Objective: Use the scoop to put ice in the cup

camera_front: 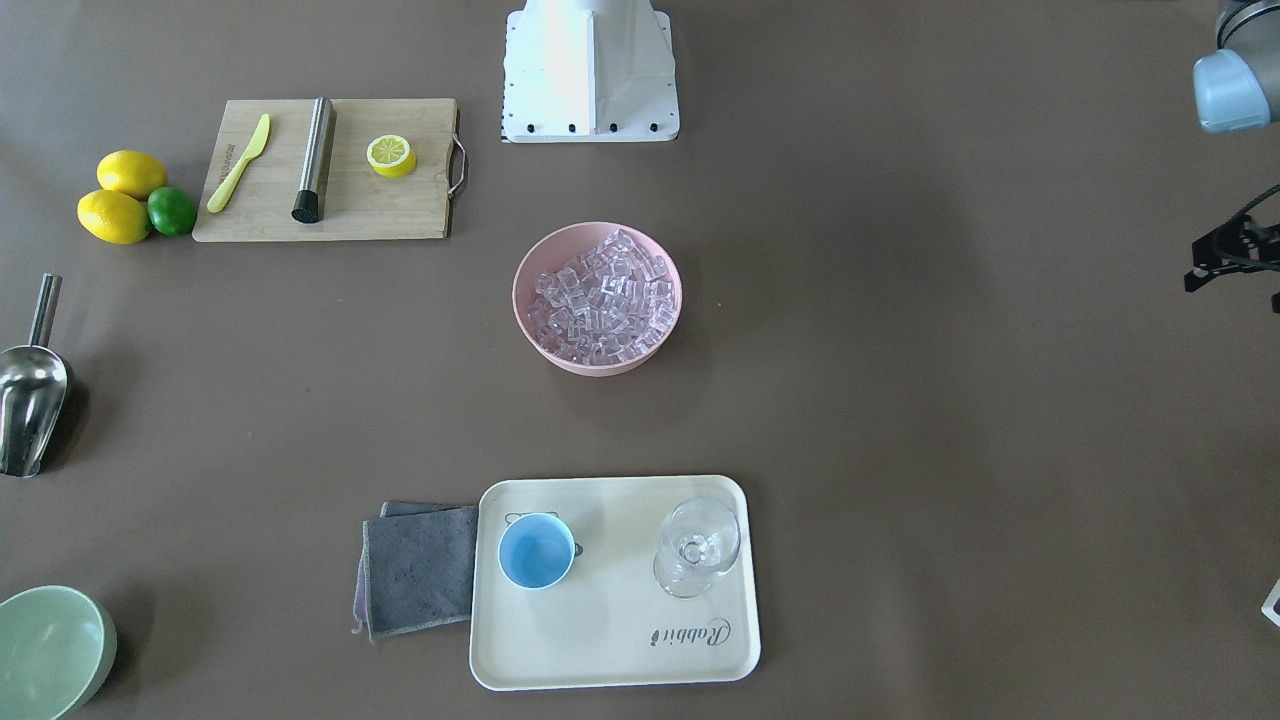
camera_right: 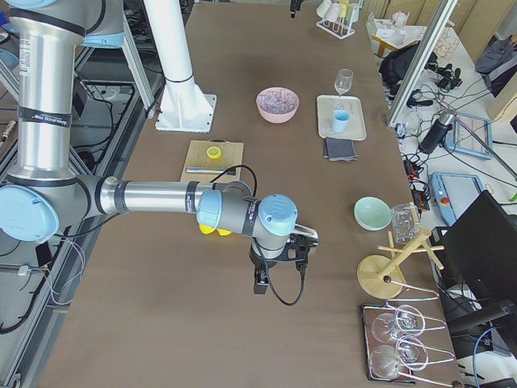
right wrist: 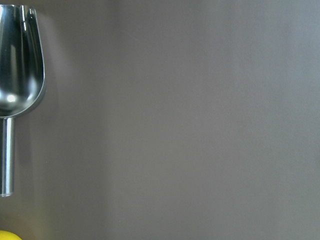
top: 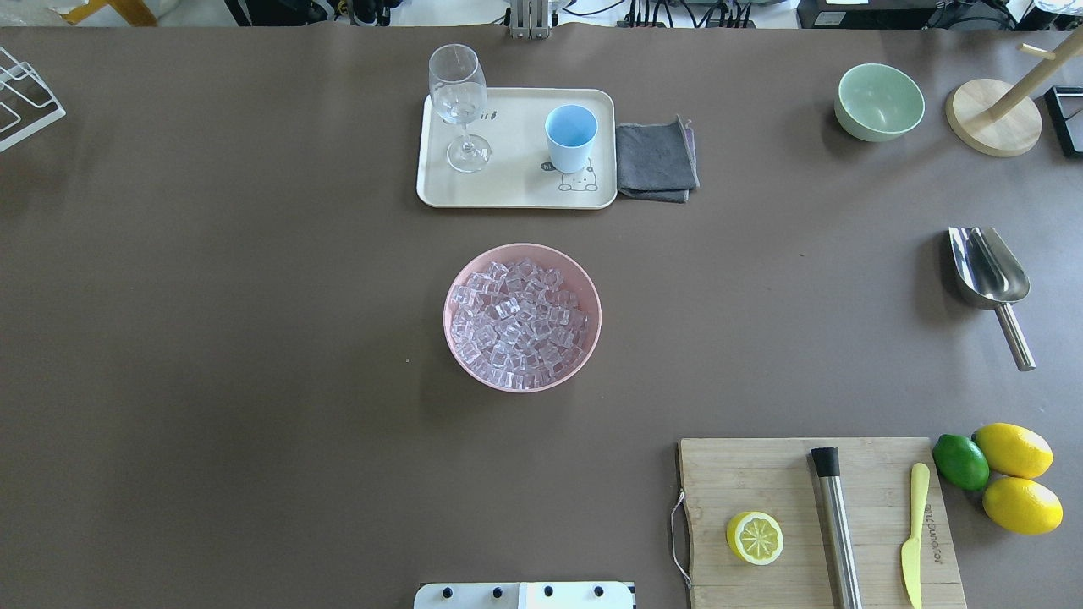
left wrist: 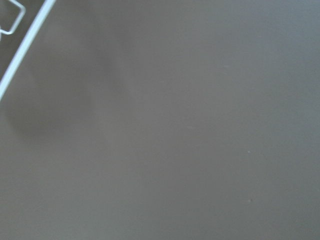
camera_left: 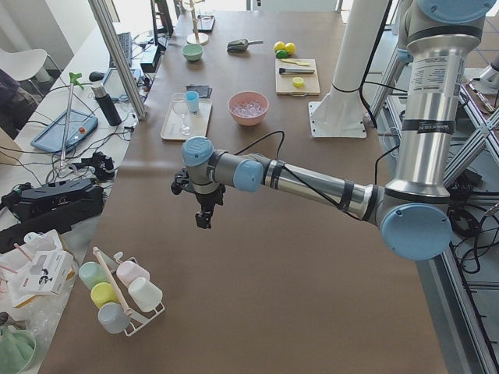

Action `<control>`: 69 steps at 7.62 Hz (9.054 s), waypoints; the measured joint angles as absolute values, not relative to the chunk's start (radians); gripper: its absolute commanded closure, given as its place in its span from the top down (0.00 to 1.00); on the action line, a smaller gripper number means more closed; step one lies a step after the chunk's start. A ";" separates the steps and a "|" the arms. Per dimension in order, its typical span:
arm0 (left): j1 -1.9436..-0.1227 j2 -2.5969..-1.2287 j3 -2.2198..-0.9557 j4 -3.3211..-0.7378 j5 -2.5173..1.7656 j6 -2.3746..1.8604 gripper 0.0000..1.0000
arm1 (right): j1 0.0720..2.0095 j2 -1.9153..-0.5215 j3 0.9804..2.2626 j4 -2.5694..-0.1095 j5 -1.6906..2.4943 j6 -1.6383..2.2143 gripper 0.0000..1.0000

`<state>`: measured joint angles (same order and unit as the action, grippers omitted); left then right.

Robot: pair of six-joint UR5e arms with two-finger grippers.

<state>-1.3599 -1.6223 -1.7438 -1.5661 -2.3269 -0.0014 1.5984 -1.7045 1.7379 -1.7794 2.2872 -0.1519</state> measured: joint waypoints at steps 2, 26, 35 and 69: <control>-1.477 -1.582 -1.741 -1.563 -2.328 0.093 0.99 | 1.598 -1.704 1.739 -1.779 2.288 -0.152 1.00; -0.676 -1.929 -1.510 -2.459 -2.235 0.182 0.99 | 1.072 -1.837 1.839 -0.910 2.052 0.947 1.00; -0.569 -2.039 -1.491 -2.447 -2.071 0.176 0.99 | 0.927 -1.880 1.721 -0.699 1.968 1.002 0.82; -0.578 -1.951 -1.496 -2.544 -2.091 0.181 0.99 | 1.015 -1.412 2.160 -1.780 2.074 -0.457 0.00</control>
